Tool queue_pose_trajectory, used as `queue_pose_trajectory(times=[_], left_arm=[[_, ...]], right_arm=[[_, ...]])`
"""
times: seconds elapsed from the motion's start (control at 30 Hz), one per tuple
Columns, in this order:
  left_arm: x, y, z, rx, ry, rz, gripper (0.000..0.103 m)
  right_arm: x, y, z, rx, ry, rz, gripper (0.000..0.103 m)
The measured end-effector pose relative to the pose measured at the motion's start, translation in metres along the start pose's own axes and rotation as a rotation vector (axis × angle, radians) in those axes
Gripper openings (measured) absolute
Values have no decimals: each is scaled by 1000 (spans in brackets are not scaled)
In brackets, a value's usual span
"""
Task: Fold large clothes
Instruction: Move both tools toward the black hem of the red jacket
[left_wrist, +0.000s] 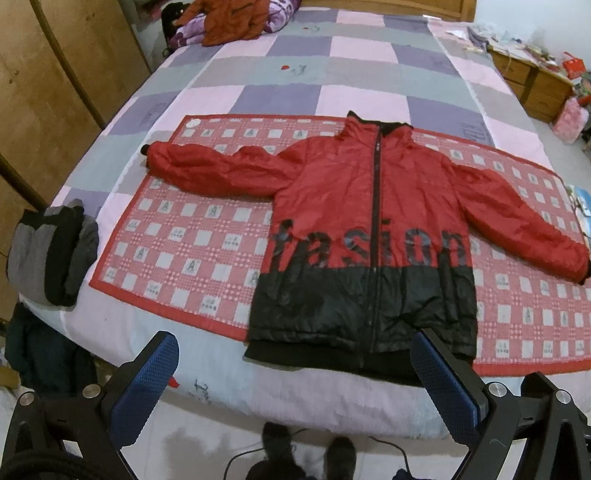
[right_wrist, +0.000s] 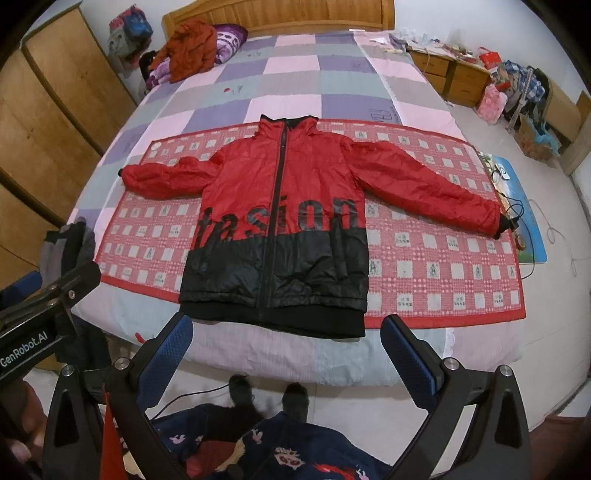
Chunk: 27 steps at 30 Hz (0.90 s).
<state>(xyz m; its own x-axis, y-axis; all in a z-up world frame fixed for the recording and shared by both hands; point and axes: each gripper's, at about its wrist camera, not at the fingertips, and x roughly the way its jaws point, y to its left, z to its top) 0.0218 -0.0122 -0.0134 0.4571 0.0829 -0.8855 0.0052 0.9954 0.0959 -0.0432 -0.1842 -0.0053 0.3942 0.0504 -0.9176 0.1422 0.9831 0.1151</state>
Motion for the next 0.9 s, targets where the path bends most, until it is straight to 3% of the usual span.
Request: queue_pose_trajectory(times=[0.2, 0.6, 0.9], left_arm=[[10, 2, 7, 0, 13, -16, 103], [78, 31, 39, 37, 49, -59, 103], [144, 68, 54, 75, 60, -75, 103]], right_arm=[[7, -5, 4, 1, 12, -7, 103], [47, 6, 22, 48, 31, -82, 103], [79, 43, 38, 14, -114, -141, 103]])
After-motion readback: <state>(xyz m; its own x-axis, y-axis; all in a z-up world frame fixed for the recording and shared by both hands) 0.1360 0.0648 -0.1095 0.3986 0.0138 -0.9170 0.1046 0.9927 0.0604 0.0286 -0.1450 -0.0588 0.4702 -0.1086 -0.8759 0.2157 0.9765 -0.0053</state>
